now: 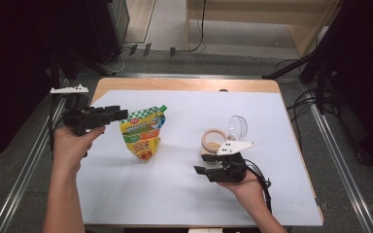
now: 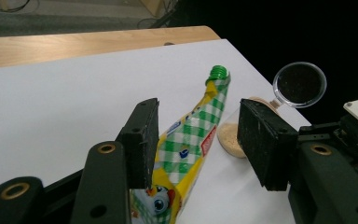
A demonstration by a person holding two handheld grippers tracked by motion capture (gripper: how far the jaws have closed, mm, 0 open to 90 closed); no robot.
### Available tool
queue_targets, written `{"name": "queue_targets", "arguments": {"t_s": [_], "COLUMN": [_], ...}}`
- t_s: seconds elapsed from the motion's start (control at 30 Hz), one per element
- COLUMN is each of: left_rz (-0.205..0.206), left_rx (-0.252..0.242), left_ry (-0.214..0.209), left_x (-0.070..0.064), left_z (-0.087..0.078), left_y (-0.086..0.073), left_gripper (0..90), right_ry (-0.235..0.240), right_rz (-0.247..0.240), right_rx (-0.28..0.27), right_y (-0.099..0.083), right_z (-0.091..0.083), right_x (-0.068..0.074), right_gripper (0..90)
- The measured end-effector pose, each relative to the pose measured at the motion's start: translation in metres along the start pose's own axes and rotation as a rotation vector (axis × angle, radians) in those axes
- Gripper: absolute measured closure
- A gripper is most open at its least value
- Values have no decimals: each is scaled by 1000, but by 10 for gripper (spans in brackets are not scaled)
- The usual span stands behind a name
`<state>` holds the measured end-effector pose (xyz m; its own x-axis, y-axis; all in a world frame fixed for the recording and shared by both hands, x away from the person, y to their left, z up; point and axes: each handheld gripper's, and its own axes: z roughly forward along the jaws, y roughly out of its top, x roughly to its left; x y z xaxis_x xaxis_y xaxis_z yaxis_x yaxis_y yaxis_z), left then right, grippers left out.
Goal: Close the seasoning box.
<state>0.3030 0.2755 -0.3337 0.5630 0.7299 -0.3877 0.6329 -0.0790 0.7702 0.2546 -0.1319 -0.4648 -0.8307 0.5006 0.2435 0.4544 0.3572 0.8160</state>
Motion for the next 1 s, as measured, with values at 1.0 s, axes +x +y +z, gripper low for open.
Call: {"name": "queue_targets", "arguments": {"t_s": [1.0], "left_rz": [-27], "left_rx": [24], "left_ry": [55], "left_x": [33], "left_z": [9], "left_y": [-18], "left_gripper": [445], "right_ry": [-28], "right_rz": [28], "right_rx": [-32], "right_y": [17], "right_z": [-40], "right_x": [-12], "right_gripper": [571]}}
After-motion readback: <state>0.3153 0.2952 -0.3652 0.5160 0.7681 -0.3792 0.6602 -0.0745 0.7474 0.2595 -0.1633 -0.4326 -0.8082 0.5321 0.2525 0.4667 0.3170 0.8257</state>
